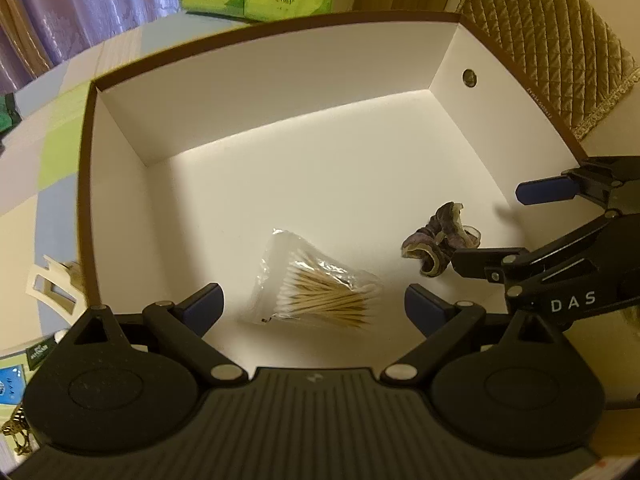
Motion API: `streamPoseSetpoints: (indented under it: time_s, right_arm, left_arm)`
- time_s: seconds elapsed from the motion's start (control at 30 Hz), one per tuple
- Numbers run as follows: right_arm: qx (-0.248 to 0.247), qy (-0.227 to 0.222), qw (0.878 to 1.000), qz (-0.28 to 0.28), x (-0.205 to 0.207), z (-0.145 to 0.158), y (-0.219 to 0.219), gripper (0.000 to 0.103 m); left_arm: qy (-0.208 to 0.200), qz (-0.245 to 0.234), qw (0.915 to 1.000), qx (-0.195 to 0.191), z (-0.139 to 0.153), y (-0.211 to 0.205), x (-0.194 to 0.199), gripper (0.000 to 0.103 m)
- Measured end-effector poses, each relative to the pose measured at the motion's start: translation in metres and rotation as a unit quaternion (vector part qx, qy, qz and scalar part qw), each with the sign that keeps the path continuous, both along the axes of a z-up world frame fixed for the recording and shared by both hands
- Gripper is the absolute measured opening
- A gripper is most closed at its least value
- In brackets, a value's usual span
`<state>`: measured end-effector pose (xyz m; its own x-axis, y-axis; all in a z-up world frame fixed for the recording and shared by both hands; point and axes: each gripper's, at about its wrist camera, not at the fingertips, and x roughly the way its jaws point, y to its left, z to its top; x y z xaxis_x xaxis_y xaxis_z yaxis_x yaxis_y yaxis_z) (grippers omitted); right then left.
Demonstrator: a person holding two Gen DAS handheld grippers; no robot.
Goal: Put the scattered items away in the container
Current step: 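Withdraw both tools from the box back toward the remaining items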
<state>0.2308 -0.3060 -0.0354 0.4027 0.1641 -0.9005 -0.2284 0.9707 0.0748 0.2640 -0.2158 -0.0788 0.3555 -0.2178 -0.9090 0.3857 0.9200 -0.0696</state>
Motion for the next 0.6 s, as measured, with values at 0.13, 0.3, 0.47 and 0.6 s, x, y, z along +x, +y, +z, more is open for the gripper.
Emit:
streamPoseSetpoints:
  time_s: [0.13,0.3,0.47,0.6]
  right_arm:
    - [0.003,-0.012,1.000,-0.002,-0.004,0.009,0.000,0.094]
    - [-0.003,-0.031,1.000,-0.001,-0.011,0.021,0.003,0.097]
    - [-0.002,-0.049,0.999,-0.005,-0.021,0.031,0.006,0.099]
    - [0.001,-0.068,0.998,-0.012,-0.031,0.041,0.009,0.101]
  left_arm:
    - [-0.007,0.004,1.0000,-0.005,0.008,0.004,-0.003,0.097]
    - [-0.018,0.008,0.9998,-0.008,0.020,0.009,-0.009,0.098]
    - [-0.030,0.016,0.9994,-0.005,0.031,0.015,-0.017,0.098]
    - [-0.043,0.028,0.9987,0.003,0.041,0.022,-0.025,0.098]
